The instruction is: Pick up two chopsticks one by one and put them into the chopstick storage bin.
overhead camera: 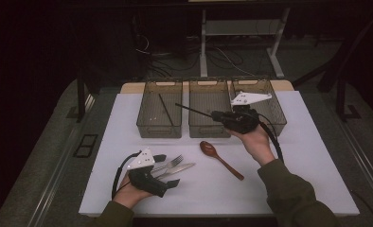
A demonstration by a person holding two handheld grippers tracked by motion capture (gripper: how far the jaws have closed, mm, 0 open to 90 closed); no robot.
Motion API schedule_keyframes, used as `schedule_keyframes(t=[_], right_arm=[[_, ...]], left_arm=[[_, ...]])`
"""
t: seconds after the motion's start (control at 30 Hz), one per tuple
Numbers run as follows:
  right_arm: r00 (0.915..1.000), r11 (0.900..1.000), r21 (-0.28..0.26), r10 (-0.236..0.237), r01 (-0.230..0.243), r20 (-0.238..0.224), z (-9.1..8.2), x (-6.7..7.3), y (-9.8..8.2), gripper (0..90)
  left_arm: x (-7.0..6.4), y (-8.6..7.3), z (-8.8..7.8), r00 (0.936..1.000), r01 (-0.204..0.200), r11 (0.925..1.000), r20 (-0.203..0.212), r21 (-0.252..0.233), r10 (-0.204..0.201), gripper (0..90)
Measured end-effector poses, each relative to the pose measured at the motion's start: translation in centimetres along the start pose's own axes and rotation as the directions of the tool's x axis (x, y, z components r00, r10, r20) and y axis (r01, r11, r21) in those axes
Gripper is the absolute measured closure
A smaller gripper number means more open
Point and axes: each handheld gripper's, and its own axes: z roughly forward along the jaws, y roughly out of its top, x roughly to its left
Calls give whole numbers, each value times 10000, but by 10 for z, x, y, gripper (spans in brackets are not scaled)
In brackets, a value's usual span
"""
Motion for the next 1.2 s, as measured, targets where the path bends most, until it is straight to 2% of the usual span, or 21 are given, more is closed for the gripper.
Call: schedule_keyframes(t=[0.2, 0.6, 0.83, 0.87, 0.9, 1.2], right_arm=[[9997, 10000, 90, -16, 14, 257, 20, -1, 12, 855], [9990, 9994, 337, -1, -14, 451, 58, 3, 30, 854], [9980, 9976, 685, 40, -83, 627, 91, 6, 38, 854], [9980, 9976, 685, 40, -83, 627, 91, 6, 38, 854], [9978, 9969, 784, 10, -62, 659, 99, 6, 40, 854], [9969, 9917, 1285, -41, -60, 785, 130, 9, 45, 854]], left_arm=[[0, 0, -1, 9999, 101, 9999, 25, -45, -100, 0], [0, 0, -1, 9999, 103, 9999, 61, -86, -103, 0], [0, 1, -2, 9999, 97, 9998, 107, -159, -95, 0], [0, 1, -2, 9998, 143, 9997, 115, -195, -141, 0], [0, 1, -2, 9998, 144, 9997, 112, -180, -142, 0], [0, 1, -2, 9998, 141, 9997, 124, -221, -138, 0]])
